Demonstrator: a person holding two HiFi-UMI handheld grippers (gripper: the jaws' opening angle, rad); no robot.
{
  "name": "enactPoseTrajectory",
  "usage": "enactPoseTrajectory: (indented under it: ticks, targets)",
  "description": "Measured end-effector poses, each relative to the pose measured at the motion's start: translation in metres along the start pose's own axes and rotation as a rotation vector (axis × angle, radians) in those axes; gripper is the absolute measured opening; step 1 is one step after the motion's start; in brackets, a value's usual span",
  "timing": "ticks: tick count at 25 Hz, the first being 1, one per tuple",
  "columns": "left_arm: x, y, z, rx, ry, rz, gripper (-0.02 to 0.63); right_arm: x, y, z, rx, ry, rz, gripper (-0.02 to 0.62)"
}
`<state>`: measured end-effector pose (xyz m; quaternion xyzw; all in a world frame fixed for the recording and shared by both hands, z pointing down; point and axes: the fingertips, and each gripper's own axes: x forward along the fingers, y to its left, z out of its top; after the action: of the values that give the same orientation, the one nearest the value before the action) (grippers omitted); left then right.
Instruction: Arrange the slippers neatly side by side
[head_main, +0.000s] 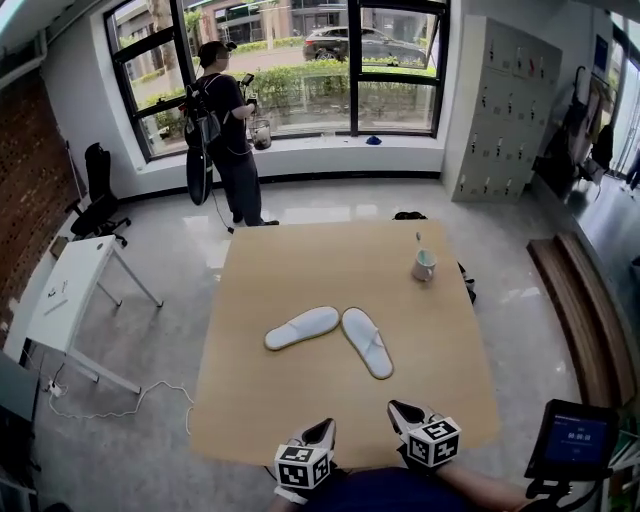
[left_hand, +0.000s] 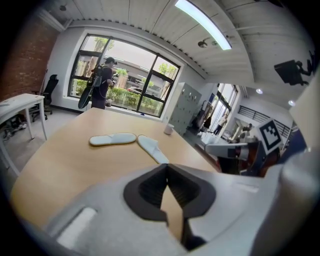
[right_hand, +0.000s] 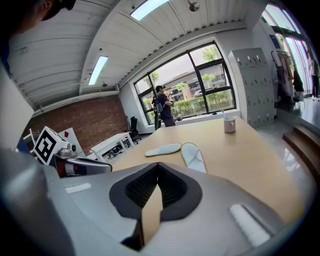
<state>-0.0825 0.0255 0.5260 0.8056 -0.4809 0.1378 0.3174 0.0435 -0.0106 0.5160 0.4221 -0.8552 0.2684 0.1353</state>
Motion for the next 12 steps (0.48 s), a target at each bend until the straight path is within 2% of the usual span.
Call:
enactPoseTrajectory:
  ticks: [5,12]
  targets:
    - [0.000,0.047,0.014,-0.012,0.038,-0.056,0.005,0.042,0.029,0.011,-0.029,0.033,-0.040,0.011]
    - [0.041,0.044,0.037,0.078,0.125,-0.218,0.005,0.030,0.006,0.021,0.043,0.005,-0.207,0.011]
